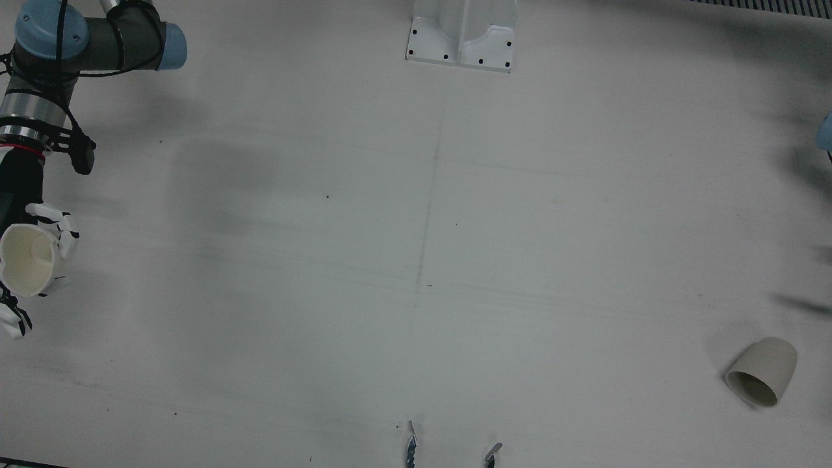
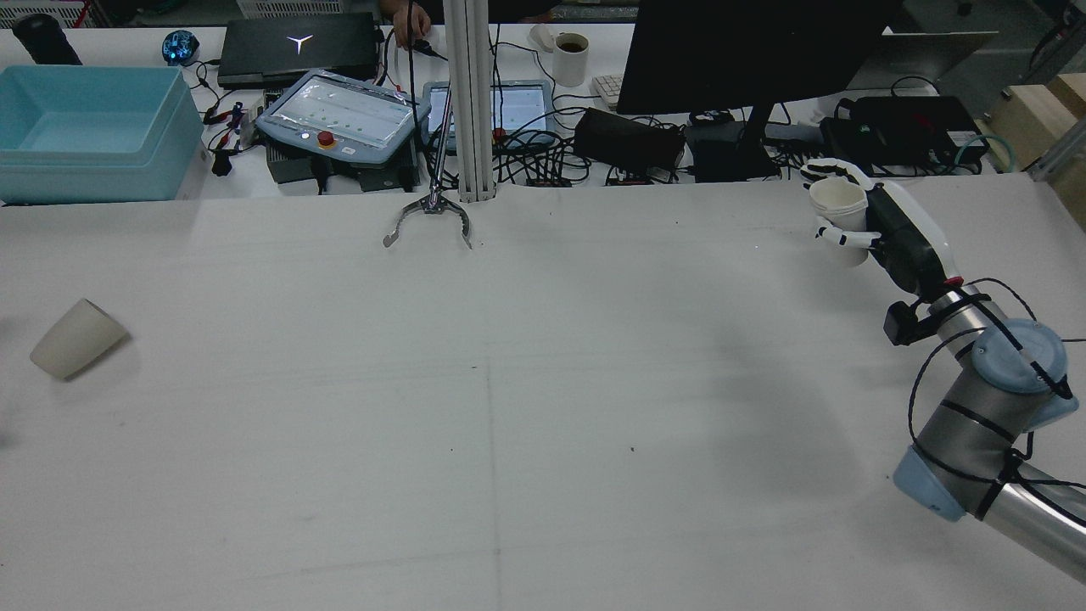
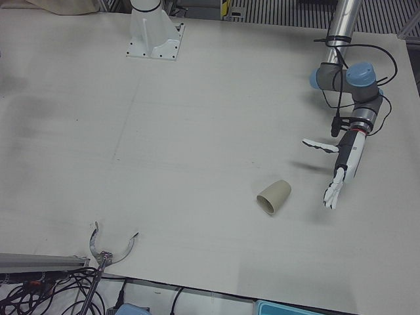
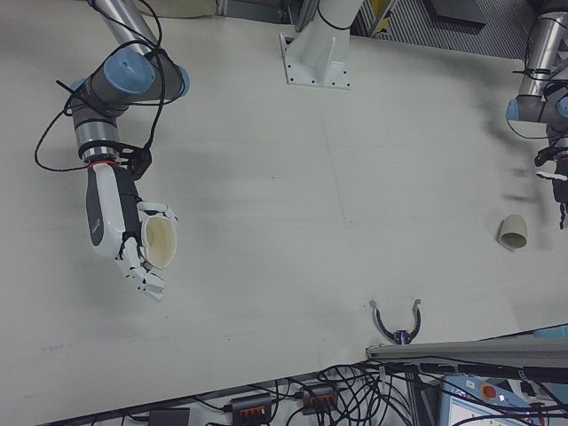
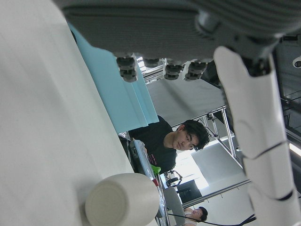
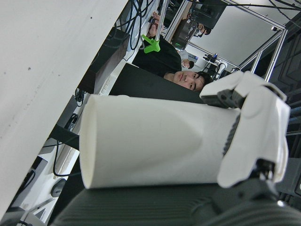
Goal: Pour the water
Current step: 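Lower the white cup onto the table with the right hand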
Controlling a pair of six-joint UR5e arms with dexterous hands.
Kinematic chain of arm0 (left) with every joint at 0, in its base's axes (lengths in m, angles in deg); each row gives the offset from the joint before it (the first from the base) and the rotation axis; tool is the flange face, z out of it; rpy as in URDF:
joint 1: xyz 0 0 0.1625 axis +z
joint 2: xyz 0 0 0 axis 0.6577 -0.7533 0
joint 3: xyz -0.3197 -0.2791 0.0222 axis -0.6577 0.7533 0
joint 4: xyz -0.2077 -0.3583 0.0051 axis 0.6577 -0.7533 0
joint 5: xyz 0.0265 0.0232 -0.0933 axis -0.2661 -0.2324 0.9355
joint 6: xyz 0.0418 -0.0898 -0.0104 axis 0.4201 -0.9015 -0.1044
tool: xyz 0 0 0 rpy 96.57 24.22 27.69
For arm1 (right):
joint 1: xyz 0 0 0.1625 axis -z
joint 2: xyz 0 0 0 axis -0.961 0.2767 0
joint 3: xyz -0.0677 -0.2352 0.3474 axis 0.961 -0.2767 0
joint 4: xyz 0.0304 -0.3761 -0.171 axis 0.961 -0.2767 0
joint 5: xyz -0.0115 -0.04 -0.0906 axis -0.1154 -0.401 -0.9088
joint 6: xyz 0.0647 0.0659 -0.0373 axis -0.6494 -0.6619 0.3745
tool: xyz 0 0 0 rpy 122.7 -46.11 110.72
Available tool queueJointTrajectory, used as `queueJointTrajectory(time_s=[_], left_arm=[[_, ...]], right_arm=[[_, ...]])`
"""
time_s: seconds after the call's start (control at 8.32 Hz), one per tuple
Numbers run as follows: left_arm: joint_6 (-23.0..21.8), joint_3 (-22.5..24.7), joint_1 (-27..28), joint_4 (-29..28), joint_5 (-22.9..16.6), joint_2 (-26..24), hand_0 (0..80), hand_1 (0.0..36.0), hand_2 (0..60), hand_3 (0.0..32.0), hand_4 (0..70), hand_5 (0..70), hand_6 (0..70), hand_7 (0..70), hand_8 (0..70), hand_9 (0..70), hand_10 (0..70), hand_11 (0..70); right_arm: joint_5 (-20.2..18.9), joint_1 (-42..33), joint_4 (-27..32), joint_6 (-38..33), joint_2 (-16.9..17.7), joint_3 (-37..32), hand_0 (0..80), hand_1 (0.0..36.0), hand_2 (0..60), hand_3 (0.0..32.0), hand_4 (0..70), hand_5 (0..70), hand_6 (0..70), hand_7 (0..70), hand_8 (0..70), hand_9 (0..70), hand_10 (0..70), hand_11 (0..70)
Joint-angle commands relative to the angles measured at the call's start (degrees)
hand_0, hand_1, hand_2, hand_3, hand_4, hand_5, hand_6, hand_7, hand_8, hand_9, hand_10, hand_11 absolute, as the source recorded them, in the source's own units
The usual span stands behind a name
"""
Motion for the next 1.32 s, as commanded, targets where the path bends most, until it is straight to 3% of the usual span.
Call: queueJointTrajectory(time_s=[0.0, 0.36, 0.6, 0.96, 1.08, 1.2], left_arm=[[-0.6, 2.2, -1.0, 0.1, -0.1, 1.5, 52.3, 17.7, 0.2, 0.0, 8.8, 7.3, 7.5, 4.0, 0.5, 0.0, 6.0, 10.6], [-0.6, 2.1, -1.7, -0.8, -0.1, 2.9, 52.6, 17.6, 0.1, 0.0, 9.6, 7.9, 7.4, 3.8, 0.4, 0.0, 6.2, 10.8], [-0.6, 2.1, -1.7, -2.1, -0.1, 3.8, 52.3, 17.3, 0.0, 0.0, 9.8, 8.3, 7.4, 3.7, 0.4, 0.0, 6.2, 10.8], [-0.6, 2.2, -1.7, -3.5, -0.1, 5.1, 52.2, 17.0, 0.0, 0.0, 9.8, 8.7, 7.5, 3.7, 0.5, 0.0, 6.2, 10.8], [-0.6, 2.0, -1.7, -4.1, -0.1, 5.6, 52.3, 17.1, 0.0, 0.0, 9.7, 8.8, 7.5, 3.9, 0.5, 0.0, 6.2, 10.8], [-0.6, 2.0, -1.7, -4.8, -0.1, 6.5, 52.2, 16.9, 0.0, 0.0, 9.7, 9.3, 7.5, 3.9, 0.5, 0.0, 6.1, 10.7]], right_arm=[[0.1, 4.5, 3.4, -4.6, 0.3, -2.9, 45.4, 27.5, 60.0, 0.0, 0.0, 24.0, 22.9, 8.4, 22.4, 18.6, 38.3, 55.6], [-0.7, 5.4, 3.0, -7.1, 1.1, -2.2, 45.6, 28.0, 60.0, 0.0, 0.0, 23.6, 21.7, 8.1, 21.6, 16.5, 39.1, 56.7], [-0.4, 6.3, 3.1, -6.8, 4.3, -2.5, 46.6, 29.7, 60.0, 0.0, 0.0, 25.5, 20.4, 10.8, 19.6, 18.0, 37.0, 54.3], [-0.2, 6.5, 3.1, -6.8, 4.3, -2.7, 47.6, 28.9, 60.0, 0.0, 0.0, 22.7, 16.8, 3.7, 17.0, 17.9, 31.7, 47.6], [-0.2, 6.6, 3.1, -6.8, 4.3, -2.7, 48.5, 24.8, 44.2, 0.0, 0.0, 20.3, 13.1, 1.5, 12.0, 12.7, 22.7, 35.5], [-0.3, 6.7, 3.1, -6.8, 4.3, -2.6, 49.9, 18.1, 8.8, 0.0, 0.0, 19.4, 7.8, 0.0, 1.9, 0.7, 11.5, 19.0]])
